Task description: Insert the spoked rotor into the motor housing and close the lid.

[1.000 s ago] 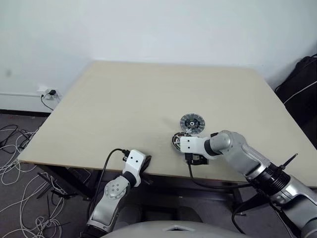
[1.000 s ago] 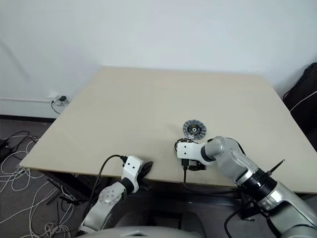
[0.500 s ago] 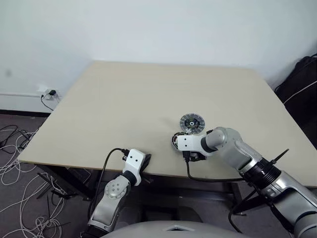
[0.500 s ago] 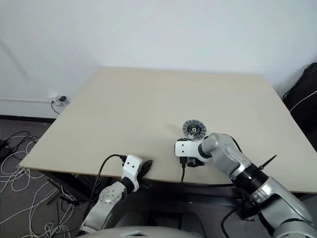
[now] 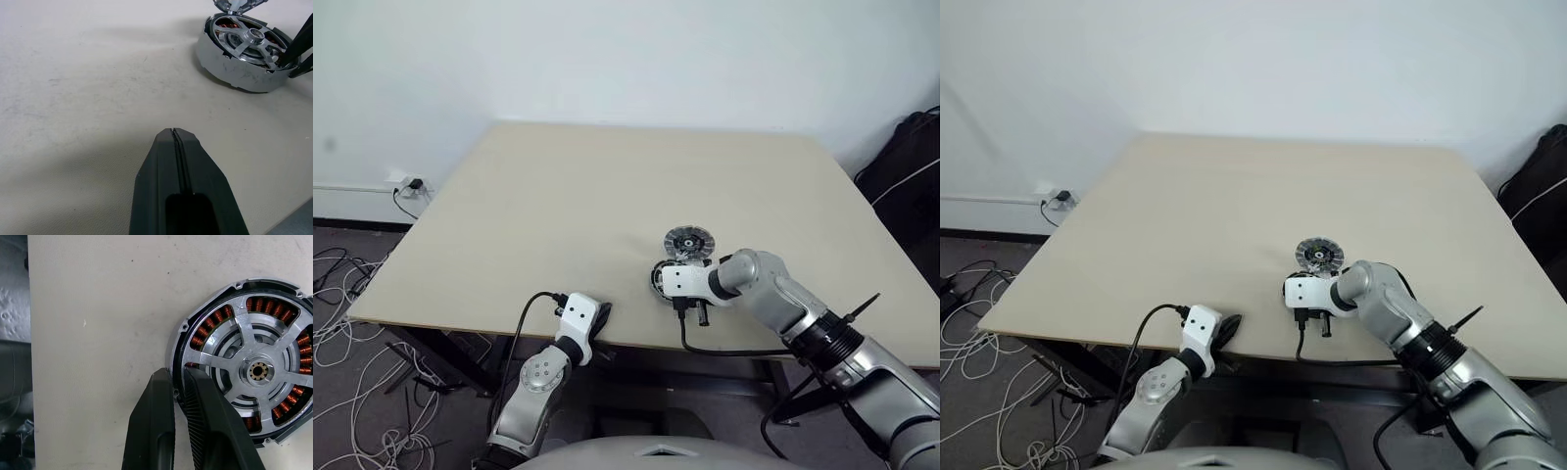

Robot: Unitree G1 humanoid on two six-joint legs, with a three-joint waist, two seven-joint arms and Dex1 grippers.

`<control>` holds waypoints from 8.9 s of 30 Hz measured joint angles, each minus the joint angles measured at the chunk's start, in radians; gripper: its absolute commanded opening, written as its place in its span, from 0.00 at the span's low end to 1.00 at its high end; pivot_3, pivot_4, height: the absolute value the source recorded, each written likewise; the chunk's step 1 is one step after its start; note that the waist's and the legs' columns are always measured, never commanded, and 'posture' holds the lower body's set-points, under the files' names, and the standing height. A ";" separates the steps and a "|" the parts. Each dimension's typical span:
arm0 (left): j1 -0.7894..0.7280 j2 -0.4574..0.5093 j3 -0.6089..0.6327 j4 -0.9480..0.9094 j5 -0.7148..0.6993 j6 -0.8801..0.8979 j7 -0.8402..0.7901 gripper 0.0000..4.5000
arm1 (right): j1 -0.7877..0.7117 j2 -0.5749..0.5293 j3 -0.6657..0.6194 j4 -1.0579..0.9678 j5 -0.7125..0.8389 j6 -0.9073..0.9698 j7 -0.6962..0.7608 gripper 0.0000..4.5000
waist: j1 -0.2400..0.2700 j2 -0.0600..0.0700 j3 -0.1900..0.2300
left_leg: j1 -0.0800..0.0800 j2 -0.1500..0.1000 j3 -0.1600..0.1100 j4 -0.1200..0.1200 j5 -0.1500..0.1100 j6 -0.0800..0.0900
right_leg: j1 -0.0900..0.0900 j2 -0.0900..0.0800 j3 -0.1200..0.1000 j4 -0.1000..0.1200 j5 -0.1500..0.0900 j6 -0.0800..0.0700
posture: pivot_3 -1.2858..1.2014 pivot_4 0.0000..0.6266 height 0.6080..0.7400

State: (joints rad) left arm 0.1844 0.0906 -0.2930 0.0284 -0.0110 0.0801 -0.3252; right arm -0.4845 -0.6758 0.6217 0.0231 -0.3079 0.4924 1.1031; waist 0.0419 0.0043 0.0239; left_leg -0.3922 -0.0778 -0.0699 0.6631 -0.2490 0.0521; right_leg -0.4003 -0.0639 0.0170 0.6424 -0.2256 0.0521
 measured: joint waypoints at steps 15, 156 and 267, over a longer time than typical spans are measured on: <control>0.005 0.002 0.000 0.001 -0.001 -0.002 -0.006 0.00 | 0.232 0.192 -0.270 -0.405 0.184 0.496 -0.198 0.00 | 0.002 0.000 0.000 | -0.006 0.000 -0.001 -0.001 0.000 -0.001 | -0.007 0.000 0.001 0.001 0.003 0.003 | 0.52 0.00 1.00; -0.008 0.034 -0.011 -0.002 0.000 0.040 -0.064 0.00 | 0.424 0.538 -0.436 0.008 0.432 -0.195 -0.725 0.00 | -0.015 0.006 0.000 | -0.001 0.000 -0.002 -0.003 0.001 -0.002 | -0.002 0.002 0.000 0.001 -0.003 0.003 | 0.52 0.00 1.00; 0.010 0.051 -0.012 -0.043 0.004 0.050 -0.048 0.00 | 0.282 0.568 -0.316 -0.035 0.229 0.196 -0.890 0.71 | -0.022 0.012 0.000 | 0.010 0.000 -0.003 -0.011 0.000 -0.002 | 0.006 0.000 0.000 0.000 -0.009 0.001 | 0.52 0.00 1.00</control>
State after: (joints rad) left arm 0.1941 0.1416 -0.3051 -0.0143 -0.0068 0.1301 -0.3730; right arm -0.2021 -0.1078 0.3061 -0.0123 -0.0786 0.6885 0.2133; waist 0.0196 0.0162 0.0240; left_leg -0.3825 -0.0782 -0.0726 0.6522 -0.2490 0.0497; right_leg -0.3947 -0.0638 0.0166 0.6420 -0.2345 0.0529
